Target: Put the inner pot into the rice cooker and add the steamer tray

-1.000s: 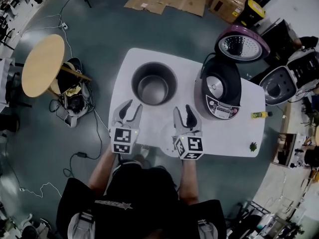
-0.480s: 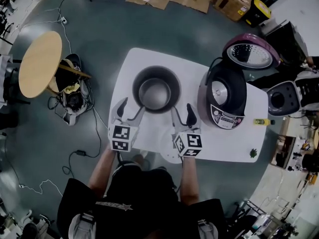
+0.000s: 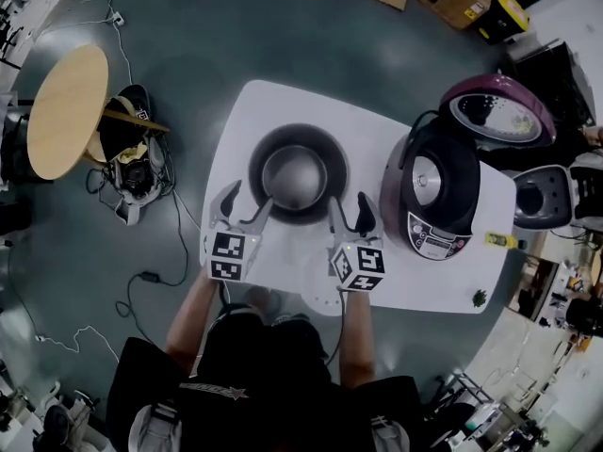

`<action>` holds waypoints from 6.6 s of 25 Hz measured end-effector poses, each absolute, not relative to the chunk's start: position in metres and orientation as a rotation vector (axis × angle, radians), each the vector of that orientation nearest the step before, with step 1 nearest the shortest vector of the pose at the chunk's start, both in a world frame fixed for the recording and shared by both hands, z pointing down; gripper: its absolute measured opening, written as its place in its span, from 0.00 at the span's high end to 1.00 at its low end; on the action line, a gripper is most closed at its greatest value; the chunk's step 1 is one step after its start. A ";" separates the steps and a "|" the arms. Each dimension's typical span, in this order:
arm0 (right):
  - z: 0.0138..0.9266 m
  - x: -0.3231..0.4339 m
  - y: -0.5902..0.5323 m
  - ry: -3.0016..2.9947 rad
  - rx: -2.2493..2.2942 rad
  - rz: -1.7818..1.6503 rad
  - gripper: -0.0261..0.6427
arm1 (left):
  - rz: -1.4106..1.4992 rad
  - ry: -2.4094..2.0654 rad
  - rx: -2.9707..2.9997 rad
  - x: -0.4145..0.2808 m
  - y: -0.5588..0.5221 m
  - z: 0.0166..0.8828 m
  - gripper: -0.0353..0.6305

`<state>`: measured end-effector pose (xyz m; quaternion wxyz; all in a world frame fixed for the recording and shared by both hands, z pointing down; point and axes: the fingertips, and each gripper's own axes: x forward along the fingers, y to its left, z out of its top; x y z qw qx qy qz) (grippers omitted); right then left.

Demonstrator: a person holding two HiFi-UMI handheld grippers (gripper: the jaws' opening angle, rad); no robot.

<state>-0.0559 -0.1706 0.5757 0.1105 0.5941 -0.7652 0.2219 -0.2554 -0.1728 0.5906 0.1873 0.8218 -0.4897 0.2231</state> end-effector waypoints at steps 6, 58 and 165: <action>0.598 -0.055 -0.182 -2.221 1.722 0.698 0.58 | 0.642 -1.398 2.271 -0.258 -0.187 0.609 0.51; 0.560 -0.043 -0.182 -2.150 1.870 0.577 0.82 | 0.560 -1.457 2.364 -0.255 -0.197 0.562 0.71; 0.497 0.328 -0.170 -2.097 2.051 0.531 0.82 | 0.602 -1.383 2.565 0.117 -0.214 0.488 0.73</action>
